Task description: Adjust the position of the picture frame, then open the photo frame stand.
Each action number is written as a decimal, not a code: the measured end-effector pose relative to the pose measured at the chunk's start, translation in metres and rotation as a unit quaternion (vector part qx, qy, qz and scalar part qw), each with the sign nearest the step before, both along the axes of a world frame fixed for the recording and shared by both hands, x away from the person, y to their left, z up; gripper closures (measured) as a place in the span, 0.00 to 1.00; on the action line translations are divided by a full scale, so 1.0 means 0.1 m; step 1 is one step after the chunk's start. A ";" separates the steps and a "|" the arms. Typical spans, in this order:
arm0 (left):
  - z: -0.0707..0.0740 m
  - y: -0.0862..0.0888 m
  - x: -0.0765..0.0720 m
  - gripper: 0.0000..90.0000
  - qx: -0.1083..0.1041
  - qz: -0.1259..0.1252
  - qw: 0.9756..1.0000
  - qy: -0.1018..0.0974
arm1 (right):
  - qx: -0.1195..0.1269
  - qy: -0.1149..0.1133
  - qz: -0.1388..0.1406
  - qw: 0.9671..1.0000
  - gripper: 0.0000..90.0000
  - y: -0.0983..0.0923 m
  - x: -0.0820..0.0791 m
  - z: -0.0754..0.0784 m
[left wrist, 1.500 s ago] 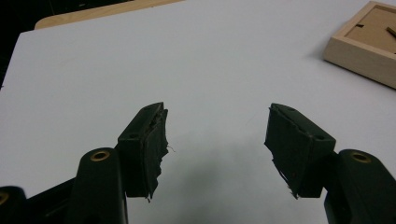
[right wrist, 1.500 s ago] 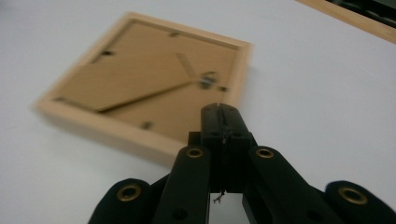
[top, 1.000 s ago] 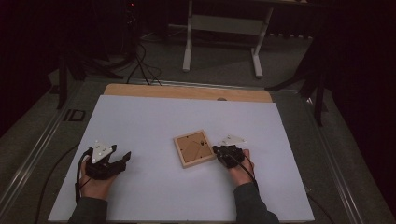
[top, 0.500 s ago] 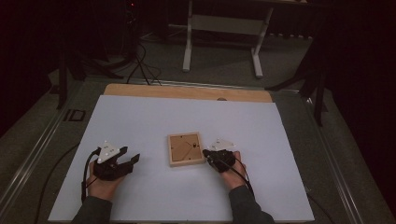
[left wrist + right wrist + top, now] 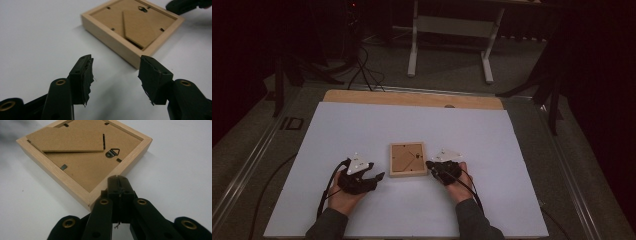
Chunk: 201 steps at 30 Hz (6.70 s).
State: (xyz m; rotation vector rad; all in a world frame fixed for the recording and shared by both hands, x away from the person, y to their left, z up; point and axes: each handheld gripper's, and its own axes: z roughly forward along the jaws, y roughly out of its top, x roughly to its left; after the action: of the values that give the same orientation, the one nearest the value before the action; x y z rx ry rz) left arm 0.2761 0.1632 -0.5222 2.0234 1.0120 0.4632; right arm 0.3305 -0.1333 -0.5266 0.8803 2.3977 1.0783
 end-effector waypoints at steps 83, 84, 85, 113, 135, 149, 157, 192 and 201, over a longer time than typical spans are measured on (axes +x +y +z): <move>0.14 -0.50 0.34 0.54 0.049 -0.025 0.998 0.014 | 0.041 -0.011 0.032 0.999 0.98 0.14 -0.24 0.04; 0.14 -0.52 0.35 0.54 0.050 -0.025 0.998 0.016 | 0.041 -0.011 0.032 0.999 0.98 0.14 -0.24 0.04; 0.14 -0.54 0.36 0.53 0.055 -0.027 0.998 0.017 | 0.042 -0.011 0.033 0.999 0.98 0.14 -0.24 0.04; 0.21 -0.62 0.51 0.57 0.071 -0.030 0.996 0.047 | 0.049 -0.011 0.032 0.998 0.98 0.12 -0.24 0.03; 0.42 -0.44 0.32 0.72 0.022 -0.042 0.999 0.018 | 0.050 -0.012 0.033 0.998 0.98 0.12 -0.24 0.03; 0.36 -0.22 0.20 1.00 0.013 -0.035 0.998 0.046 | 0.049 -0.014 0.033 0.998 0.98 0.12 -0.24 0.03; 0.24 -0.18 0.21 1.00 0.019 -0.021 0.997 0.070 | 0.049 -0.014 0.033 0.998 0.98 0.12 -0.24 0.03; 0.35 -0.48 0.46 0.61 -0.018 -0.026 0.993 0.110 | 0.049 -0.016 0.033 0.998 0.97 0.12 -0.24 0.03; 0.32 -0.51 0.54 0.52 -0.029 -0.019 0.991 0.130 | 0.048 -0.016 0.033 0.998 0.96 0.12 -0.24 0.03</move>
State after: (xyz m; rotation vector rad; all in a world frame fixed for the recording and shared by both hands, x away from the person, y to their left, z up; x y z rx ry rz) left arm 0.3299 0.1122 -0.4901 2.0830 1.1263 0.1486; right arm 0.3068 -0.1214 -0.5240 0.8126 2.3801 1.2335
